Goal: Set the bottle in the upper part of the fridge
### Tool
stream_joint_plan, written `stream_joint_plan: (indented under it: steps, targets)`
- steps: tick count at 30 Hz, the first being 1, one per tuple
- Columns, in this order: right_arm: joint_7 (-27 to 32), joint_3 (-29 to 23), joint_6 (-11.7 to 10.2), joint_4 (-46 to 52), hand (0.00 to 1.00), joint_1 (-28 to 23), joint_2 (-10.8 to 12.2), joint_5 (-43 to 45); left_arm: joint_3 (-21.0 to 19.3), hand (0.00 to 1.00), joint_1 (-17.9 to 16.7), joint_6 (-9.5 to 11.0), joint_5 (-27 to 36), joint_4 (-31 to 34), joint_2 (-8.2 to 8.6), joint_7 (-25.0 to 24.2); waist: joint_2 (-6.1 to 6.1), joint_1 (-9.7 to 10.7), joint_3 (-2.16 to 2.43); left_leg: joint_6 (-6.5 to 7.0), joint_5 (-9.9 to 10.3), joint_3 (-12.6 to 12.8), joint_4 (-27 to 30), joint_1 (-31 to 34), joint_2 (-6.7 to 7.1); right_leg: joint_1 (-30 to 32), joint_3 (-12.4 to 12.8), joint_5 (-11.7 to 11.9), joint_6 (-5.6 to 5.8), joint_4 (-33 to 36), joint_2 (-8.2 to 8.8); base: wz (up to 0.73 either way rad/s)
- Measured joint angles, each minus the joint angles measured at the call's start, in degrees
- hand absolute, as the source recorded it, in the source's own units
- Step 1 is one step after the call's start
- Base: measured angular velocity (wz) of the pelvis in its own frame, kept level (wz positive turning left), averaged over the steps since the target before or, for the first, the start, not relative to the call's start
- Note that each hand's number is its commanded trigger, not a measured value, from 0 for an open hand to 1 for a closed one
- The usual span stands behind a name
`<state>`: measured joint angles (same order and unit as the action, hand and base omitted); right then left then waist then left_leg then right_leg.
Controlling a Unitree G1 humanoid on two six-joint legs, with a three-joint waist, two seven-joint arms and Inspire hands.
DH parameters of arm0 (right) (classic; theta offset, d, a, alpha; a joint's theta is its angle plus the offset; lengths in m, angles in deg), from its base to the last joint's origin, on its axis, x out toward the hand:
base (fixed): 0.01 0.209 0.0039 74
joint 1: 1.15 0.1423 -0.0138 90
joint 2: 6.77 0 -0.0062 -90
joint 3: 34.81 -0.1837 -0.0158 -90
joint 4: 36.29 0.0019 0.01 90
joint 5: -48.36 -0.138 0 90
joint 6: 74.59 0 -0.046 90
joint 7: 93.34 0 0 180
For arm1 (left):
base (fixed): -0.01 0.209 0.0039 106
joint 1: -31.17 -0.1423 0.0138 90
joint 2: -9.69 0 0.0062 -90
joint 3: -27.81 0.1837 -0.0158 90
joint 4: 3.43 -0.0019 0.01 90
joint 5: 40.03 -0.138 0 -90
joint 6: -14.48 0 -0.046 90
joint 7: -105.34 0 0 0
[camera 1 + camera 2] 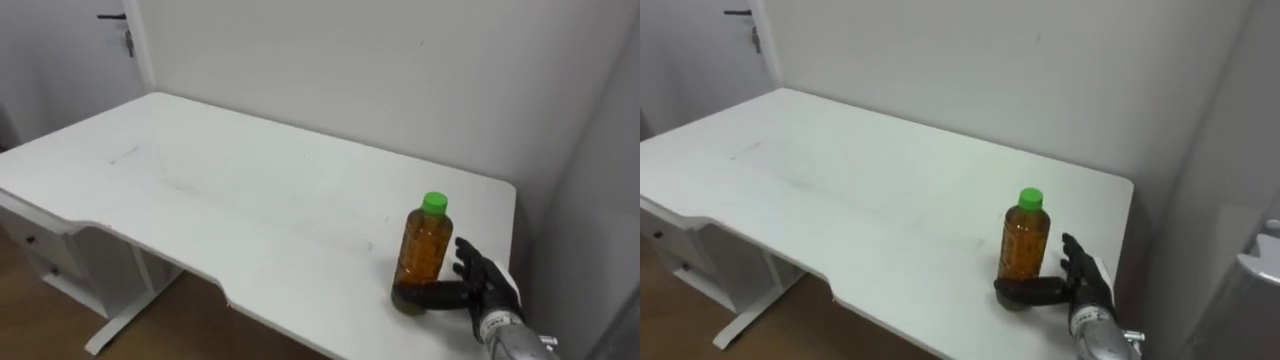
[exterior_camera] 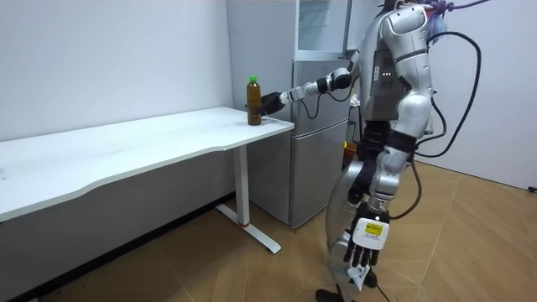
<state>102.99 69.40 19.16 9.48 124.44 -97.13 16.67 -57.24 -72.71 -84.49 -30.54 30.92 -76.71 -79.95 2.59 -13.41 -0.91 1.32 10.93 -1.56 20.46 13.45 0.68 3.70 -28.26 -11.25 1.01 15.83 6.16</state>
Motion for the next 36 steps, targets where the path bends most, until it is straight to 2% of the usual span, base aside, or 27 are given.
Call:
stream_joint_plan:
  steps: [8,10,17,22,29,36]
  targets:
    - [1.77,0.00,-0.87,0.00,0.00,0.28,-1.28,-2.25,2.14,0.00,0.15,0.19,1.23,0.03,-0.16,0.18,0.60,-1.01,-0.34,0.18,-0.13,-0.26,0.86,1.95,0.04,1.36,-0.10,0.05,-0.17,0.16,0.07,0.02]
    - [2.14,0.00,-1.41,0.00,0.00,0.28,-1.29,-2.23,2.71,0.00,0.12,0.22,2.09,0.03,-0.34,0.18,0.91,-1.01,-0.62,0.21,-0.15,-0.23,0.92,2.11,0.07,1.42,-0.06,0.05,-0.17,0.01,0.07,0.00]
    - [3.58,0.18,-2.44,0.00,0.00,0.28,-1.27,-2.60,4.43,0.00,0.18,0.90,3.48,0.26,-0.99,0.11,1.01,-1.23,-0.64,0.23,-0.16,-0.11,0.89,2.10,0.03,1.46,-0.17,0.02,-0.13,-0.09,0.12,0.02]
    - [4.17,0.57,-2.46,-0.01,0.00,0.28,-1.24,-2.84,4.40,0.00,0.33,1.15,3.93,-0.63,-1.08,-0.29,1.01,-2.90,-0.64,0.24,-0.17,0.25,0.32,1.19,-0.26,1.23,-0.08,0.02,-0.13,0.42,0.36,-0.03]
    - [3.84,0.87,-2.45,0.17,0.00,0.37,-1.19,-2.75,4.38,0.00,0.32,1.12,3.92,-1.39,-1.08,-0.43,1.27,-4.06,-0.83,0.43,-0.28,0.05,0.33,1.31,0.02,1.20,-0.31,-0.04,-0.02,0.82,0.76,0.00]
    - [2.06,1.56,-2.46,0.37,0.00,1.61,0.21,-3.00,4.40,0.00,0.33,1.06,3.93,-2.33,-1.08,-0.32,1.06,-4.60,-0.93,0.58,-0.39,-0.01,0.40,1.30,0.08,1.37,-0.17,-0.13,0.05,0.84,0.83,0.00]
